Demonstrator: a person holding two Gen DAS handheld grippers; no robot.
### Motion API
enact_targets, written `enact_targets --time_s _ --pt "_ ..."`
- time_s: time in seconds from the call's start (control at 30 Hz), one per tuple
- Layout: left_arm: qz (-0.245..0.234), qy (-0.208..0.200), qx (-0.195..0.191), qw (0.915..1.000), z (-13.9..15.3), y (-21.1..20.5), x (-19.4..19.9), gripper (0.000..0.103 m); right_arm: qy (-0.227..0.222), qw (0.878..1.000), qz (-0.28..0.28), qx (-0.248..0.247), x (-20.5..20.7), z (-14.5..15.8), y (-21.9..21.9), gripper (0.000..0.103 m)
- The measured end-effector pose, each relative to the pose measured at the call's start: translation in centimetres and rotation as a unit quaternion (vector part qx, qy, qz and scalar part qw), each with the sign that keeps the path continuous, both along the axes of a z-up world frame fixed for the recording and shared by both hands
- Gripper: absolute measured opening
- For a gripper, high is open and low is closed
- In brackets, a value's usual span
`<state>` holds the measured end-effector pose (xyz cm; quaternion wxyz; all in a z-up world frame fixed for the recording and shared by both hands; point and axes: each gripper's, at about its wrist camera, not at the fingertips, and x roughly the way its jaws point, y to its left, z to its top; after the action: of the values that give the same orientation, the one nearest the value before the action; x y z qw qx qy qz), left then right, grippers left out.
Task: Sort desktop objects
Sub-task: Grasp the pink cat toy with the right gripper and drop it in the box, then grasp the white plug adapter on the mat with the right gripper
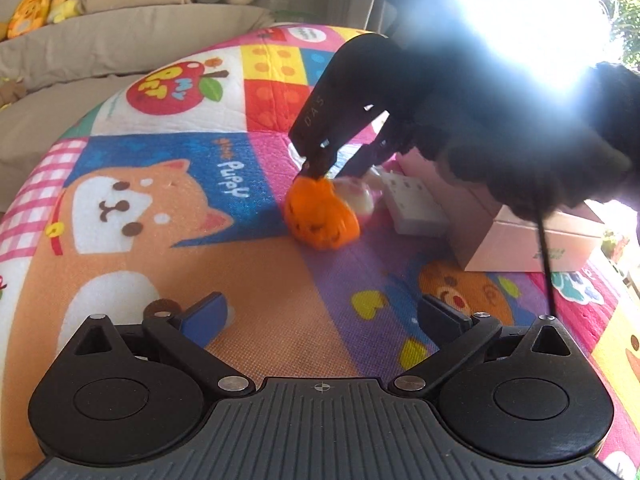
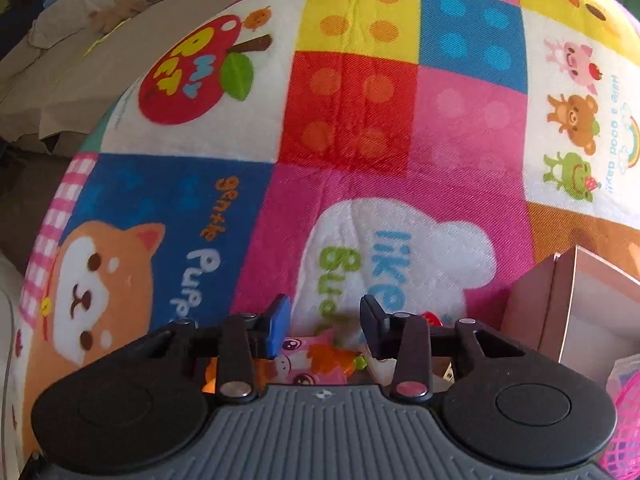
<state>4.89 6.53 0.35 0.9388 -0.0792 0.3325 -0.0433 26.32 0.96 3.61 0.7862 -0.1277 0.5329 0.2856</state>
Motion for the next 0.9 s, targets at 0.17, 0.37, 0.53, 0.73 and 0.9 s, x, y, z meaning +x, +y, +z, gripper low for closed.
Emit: enact_targets --time_s 0.17,0.37,0.53,0.73,0.9 --pt "-0.023 0.000 0.009 0.9997 -0.1 -0.6 -0.2 0.103 0.021 0.996 0.080 0.019 -5.6 2.2 -2.3 0.043" --pt "-0.027 0.001 0.015 0.9995 -0.2 -1.0 -0.3 0.103 -0.097 0.994 -0.004 -0.045 -3.0 3.6 -3.7 0.038" --pt "-0.026 0.001 0.013 0.9996 -0.2 -0.9 -0.3 0.103 -0.098 0.989 -0.059 -0.095 2.8 0.6 -4.0 0.014" --pt "-0.026 0.000 0.013 0.9996 -0.1 -0.9 -0.3 0.103 -0.085 0.989 -0.050 -0.113 2.3 -0.4 -3.6 0.013" --pt "-0.027 0.002 0.019 0.9995 -0.1 -1.0 -0.3 0.103 -0.042 0.995 -0.024 -0.085 -1.5 -0.1 -4.2 0.013"
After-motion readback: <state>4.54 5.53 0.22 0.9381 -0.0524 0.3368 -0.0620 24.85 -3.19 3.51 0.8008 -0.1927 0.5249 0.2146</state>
